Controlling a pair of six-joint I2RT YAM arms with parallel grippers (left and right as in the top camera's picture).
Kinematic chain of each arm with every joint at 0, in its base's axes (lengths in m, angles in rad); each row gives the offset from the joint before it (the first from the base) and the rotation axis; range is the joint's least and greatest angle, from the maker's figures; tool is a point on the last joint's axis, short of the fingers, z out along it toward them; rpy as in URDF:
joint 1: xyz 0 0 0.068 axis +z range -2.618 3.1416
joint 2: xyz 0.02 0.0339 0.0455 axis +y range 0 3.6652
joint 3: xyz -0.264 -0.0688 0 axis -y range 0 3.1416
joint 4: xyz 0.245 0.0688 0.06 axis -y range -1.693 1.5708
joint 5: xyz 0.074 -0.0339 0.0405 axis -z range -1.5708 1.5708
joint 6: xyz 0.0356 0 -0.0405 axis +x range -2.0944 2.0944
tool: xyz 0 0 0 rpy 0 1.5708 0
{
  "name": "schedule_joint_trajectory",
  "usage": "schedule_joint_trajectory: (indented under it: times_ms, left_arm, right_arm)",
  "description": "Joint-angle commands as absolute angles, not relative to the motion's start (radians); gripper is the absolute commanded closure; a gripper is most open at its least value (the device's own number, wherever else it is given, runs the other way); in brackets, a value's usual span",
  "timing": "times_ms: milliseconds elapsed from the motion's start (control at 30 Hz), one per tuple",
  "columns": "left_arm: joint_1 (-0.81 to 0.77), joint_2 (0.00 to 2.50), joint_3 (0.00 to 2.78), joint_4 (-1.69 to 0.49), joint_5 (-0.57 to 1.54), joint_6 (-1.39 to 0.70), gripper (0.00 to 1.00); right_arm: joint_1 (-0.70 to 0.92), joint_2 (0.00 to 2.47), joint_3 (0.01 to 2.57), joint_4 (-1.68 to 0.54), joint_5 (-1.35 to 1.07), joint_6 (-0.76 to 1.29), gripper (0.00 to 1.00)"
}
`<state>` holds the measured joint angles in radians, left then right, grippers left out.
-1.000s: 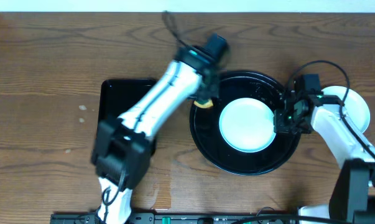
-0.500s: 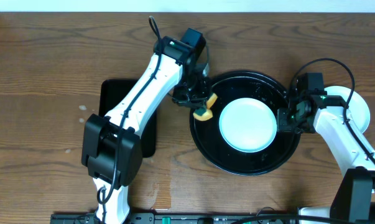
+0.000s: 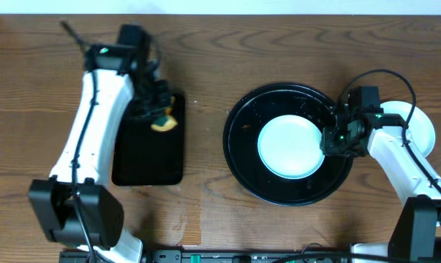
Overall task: Clean dirty plates on tray and stack at the side
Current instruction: 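Return the sponge to the black tray with the left gripper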
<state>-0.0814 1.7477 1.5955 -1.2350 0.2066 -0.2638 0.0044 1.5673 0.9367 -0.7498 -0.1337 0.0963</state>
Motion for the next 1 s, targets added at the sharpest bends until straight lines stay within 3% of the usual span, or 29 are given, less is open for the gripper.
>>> schedule_joint_trajectory:
  times_ms: [0, 200, 267, 333, 400, 500, 533, 867, 967]
  left_arm:
    - [-0.045, 1.778, 1.425, -1.143, 0.169, -0.221, 0.92]
    - [-0.034, 1.778, 1.254, -0.967, 0.028, -0.267, 0.90]
    - [-0.034, 1.778, 1.236, -0.951, 0.013, -0.267, 0.79]
    - [-0.034, 1.778, 1.232, -0.952, 0.014, -0.267, 0.74]
    - [-0.034, 1.778, 1.231, -0.952, 0.014, -0.267, 0.60]
    - [-0.034, 1.778, 1.231, -0.953, 0.014, -0.267, 0.23]
    - [-0.034, 1.778, 1.231, -0.956, 0.014, -0.267, 0.20]
    - [-0.034, 1.778, 1.231, -0.958, 0.014, -0.266, 0.18]
    - [-0.034, 1.778, 1.231, -0.958, 0.014, -0.267, 0.17]
  right_arm:
    - [0.017, 1.558, 0.892, -0.710, -0.157, 0.105, 0.59]
    - [0.017, 1.558, 0.849, -0.634, -0.212, 0.111, 0.60]
    - [0.017, 1.558, 0.834, -0.614, -0.226, 0.111, 0.62]
    - [0.017, 1.558, 0.814, -0.607, -0.203, 0.112, 0.63]
    - [0.017, 1.559, 0.796, -0.596, -0.197, 0.117, 0.64]
    - [0.017, 1.559, 0.769, -0.556, -0.196, 0.158, 0.69]
    - [0.017, 1.559, 0.759, -0.536, -0.196, 0.184, 0.73]
    - [0.017, 1.559, 0.675, -0.403, -0.117, 0.381, 0.99]
    - [0.014, 1.558, 0.689, -0.397, -0.113, 0.380, 0.99]
